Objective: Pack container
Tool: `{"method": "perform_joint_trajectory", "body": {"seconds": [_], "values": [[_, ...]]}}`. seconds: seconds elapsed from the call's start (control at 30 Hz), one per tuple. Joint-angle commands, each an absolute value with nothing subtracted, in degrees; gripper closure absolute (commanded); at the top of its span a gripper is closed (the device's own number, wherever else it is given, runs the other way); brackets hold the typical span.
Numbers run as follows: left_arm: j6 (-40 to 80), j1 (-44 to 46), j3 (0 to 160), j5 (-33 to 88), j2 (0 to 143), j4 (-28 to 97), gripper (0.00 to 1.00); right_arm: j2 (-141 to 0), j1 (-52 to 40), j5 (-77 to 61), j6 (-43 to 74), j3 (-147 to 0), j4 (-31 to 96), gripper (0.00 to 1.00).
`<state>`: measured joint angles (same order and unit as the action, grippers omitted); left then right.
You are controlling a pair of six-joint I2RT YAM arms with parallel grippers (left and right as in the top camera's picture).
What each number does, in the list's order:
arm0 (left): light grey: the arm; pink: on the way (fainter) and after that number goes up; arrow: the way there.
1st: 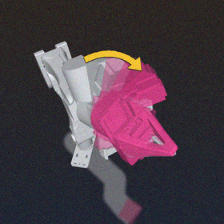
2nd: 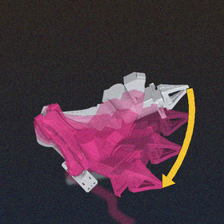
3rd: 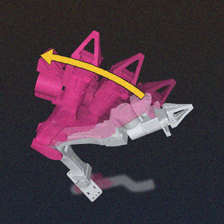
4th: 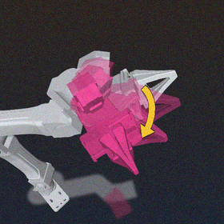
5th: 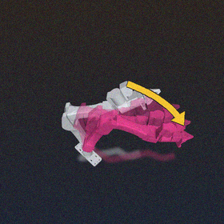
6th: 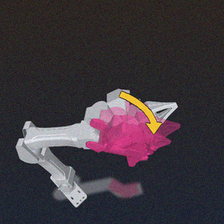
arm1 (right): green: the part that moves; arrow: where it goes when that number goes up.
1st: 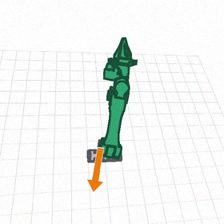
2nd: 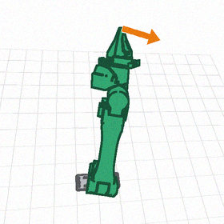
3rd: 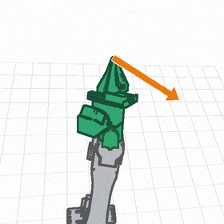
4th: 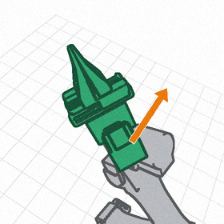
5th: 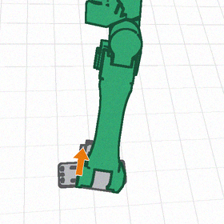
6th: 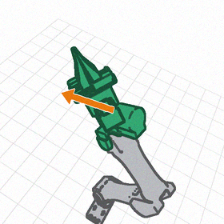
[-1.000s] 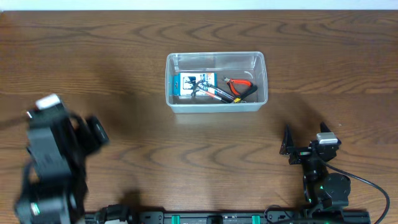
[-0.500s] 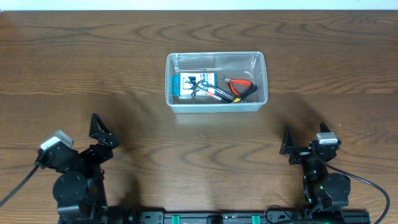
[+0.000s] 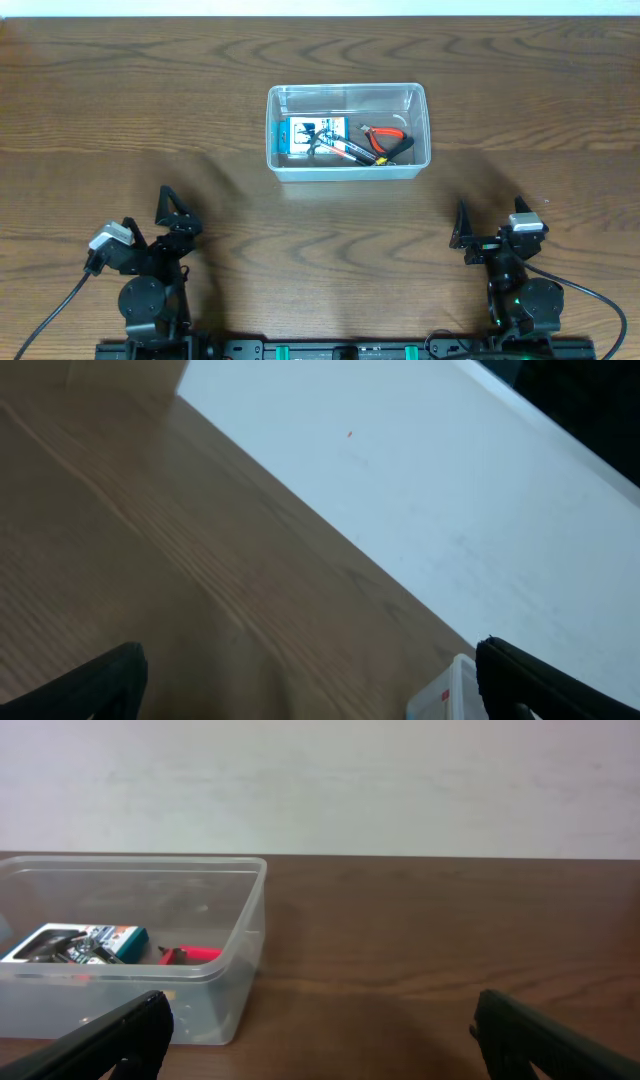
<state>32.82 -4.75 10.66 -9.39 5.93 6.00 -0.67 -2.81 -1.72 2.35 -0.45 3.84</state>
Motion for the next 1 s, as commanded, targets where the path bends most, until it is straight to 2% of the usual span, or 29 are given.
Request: {"method": "perform_joint_trajectory", "body": {"seconds": [0.0,0.23,0.57,0.97], "values": [[32.45,-4.51,9.28,-9.67,4.75,5.87,0.02,-0.3,-2.55,-1.89,2.92,-0.32,4.05,0.01],[25.08,-4.51,5.74,-9.63,3.01,5.65,0.02,-0.3,-2.55,-1.89,2.92,-0.32,4.05,0.01],[5.37,-4.4,2.92,-4.91,0.1,5.19,0.02,-0.3,-2.55,-1.89,2.92,-0.32,4.05,0.01],[0.01,-4.25,0.23,-4.43,0.1,3.53,0.02,-0.3,-2.55,-1.89,2.92,-0.32,4.05,0.01]]}}
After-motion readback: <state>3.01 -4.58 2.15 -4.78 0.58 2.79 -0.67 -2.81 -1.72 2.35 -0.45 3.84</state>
